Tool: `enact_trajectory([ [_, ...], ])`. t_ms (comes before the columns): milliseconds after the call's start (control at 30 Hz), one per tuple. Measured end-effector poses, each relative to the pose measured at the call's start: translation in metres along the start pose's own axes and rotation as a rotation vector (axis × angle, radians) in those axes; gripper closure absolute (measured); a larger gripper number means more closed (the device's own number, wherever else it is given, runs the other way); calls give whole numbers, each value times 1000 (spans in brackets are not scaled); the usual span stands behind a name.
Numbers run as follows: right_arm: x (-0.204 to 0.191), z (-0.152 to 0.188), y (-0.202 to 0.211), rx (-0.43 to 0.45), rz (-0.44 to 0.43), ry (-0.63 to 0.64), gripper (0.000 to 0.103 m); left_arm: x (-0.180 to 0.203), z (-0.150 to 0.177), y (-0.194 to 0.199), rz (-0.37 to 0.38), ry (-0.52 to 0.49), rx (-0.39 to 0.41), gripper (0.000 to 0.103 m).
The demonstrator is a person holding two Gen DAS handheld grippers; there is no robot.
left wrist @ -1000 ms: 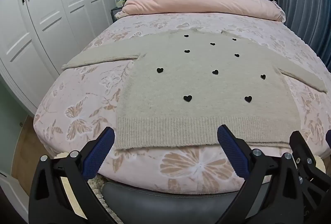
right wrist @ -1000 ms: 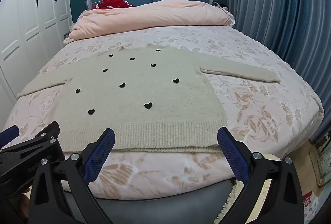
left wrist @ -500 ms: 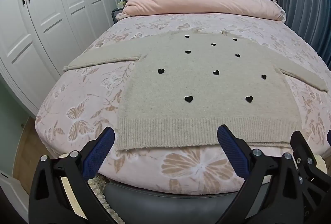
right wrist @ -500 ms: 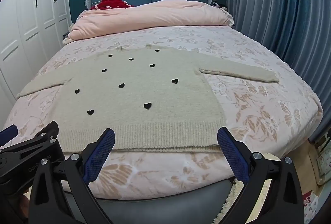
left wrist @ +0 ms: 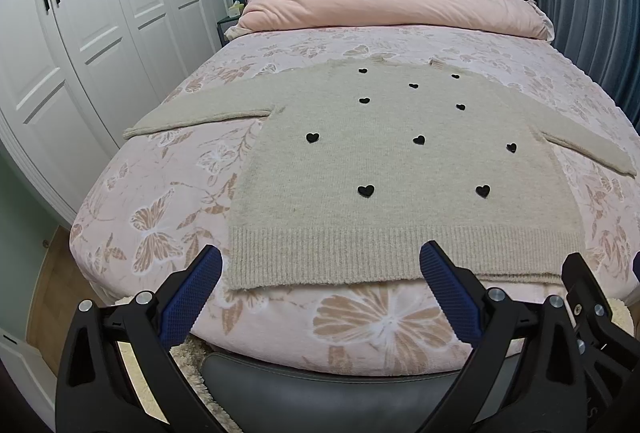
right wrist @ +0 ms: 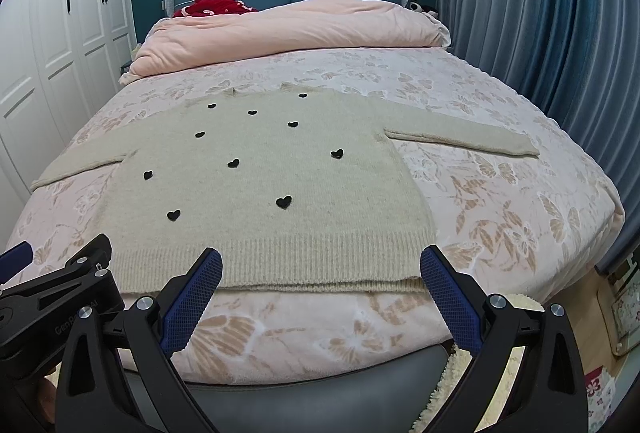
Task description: Fold small clothes
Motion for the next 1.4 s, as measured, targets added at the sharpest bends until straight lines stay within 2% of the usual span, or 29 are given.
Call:
enact_trajectory([
  [1400, 3, 6, -4, -11, 3, -10, 5, -3, 4, -5, -1, 9, -14, 7],
])
Point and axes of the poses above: each gripper's, at about its wrist camera, not at the fingertips, and y roughly against the way its jaws point, x to its right, z to its underside, the point moved 5 cm from there along -y, roughly the way its jaws point, and after that the axes turned 13 degrees about -z, right-handed, at the moved point
